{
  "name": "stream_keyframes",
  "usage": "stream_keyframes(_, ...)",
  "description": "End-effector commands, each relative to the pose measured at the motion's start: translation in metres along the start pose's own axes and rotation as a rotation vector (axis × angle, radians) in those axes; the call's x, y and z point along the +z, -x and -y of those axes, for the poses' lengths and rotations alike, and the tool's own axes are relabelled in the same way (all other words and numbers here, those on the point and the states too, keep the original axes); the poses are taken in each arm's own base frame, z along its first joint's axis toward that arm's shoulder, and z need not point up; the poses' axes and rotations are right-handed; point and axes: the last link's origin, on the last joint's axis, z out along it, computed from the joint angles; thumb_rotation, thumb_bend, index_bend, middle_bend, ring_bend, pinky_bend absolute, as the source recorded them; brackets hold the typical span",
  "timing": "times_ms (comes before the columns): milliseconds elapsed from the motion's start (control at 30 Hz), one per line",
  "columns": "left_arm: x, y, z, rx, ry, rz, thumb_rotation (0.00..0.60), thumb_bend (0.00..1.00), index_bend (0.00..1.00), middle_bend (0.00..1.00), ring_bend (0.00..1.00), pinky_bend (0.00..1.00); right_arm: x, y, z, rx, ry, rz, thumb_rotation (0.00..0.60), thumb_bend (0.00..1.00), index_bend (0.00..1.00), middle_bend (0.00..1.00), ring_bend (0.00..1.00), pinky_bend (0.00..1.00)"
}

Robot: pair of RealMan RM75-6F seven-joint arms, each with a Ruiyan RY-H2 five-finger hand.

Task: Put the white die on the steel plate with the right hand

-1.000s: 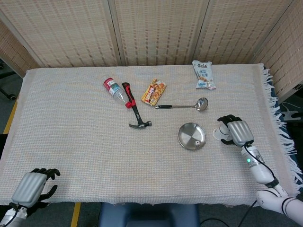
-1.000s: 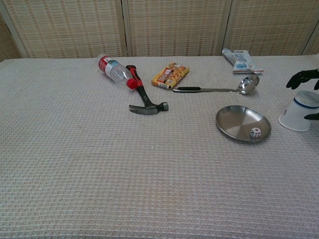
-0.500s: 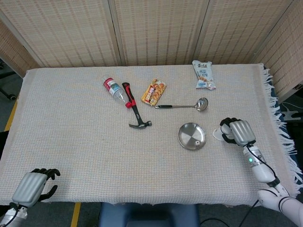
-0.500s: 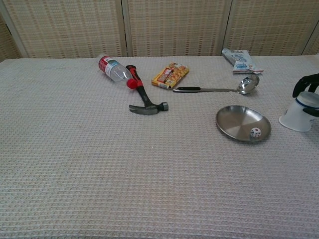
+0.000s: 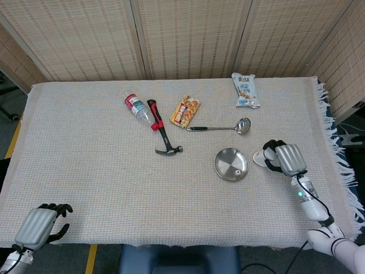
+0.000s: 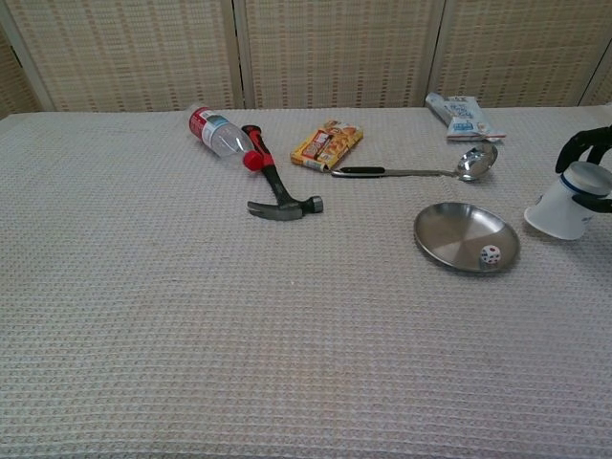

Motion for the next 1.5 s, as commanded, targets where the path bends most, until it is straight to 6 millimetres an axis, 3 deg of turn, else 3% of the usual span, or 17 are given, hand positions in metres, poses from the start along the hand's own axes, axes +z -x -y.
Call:
stream_keyframes(33, 0.000, 0.000, 0.000, 0.001, 0.000, 0.001, 0.600, 0.34, 0.40, 0.48, 0.43, 0.44, 0.003, -0.003, 0.015, 0.032, -0.043, -0.029, 0.600, 0.31, 0.50, 0.50, 0.44, 0.73)
stream_keyframes(333, -0.001, -0.001, 0.000, -0.001, -0.001, -0.004, 0.600, 0.34, 0.40, 0.48, 0.43, 0.44, 0.010, -0.003, 0.057, 0.182, -0.134, 0.015, 0.600, 0.31, 0.51, 0.50, 0.45, 0.73)
stream_keyframes(600, -0.001, -0.002, 0.001, -0.002, -0.001, -0.005, 0.600, 0.34, 0.40, 0.48, 0.43, 0.44, 0.011, 0.004, 0.081, 0.226, -0.176, 0.073, 0.600, 0.31, 0.51, 0.50, 0.44, 0.73)
stream_keyframes(1067, -0.001, -0.003, 0.001, -0.008, -0.002, -0.008, 0.600, 0.34, 0.40, 0.48, 0.43, 0.44, 0.020, 0.023, 0.088, 0.186, -0.163, 0.122, 0.600, 0.31, 0.50, 0.50, 0.45, 0.73)
stream_keyframes(1500, -0.001, -0.003, 0.001, -0.009, 0.001, -0.008, 0.600, 0.34, 0.40, 0.48, 0.43, 0.44, 0.023, 0.017, 0.086, 0.161, -0.170, 0.072, 0.600, 0.31, 0.51, 0.50, 0.44, 0.73)
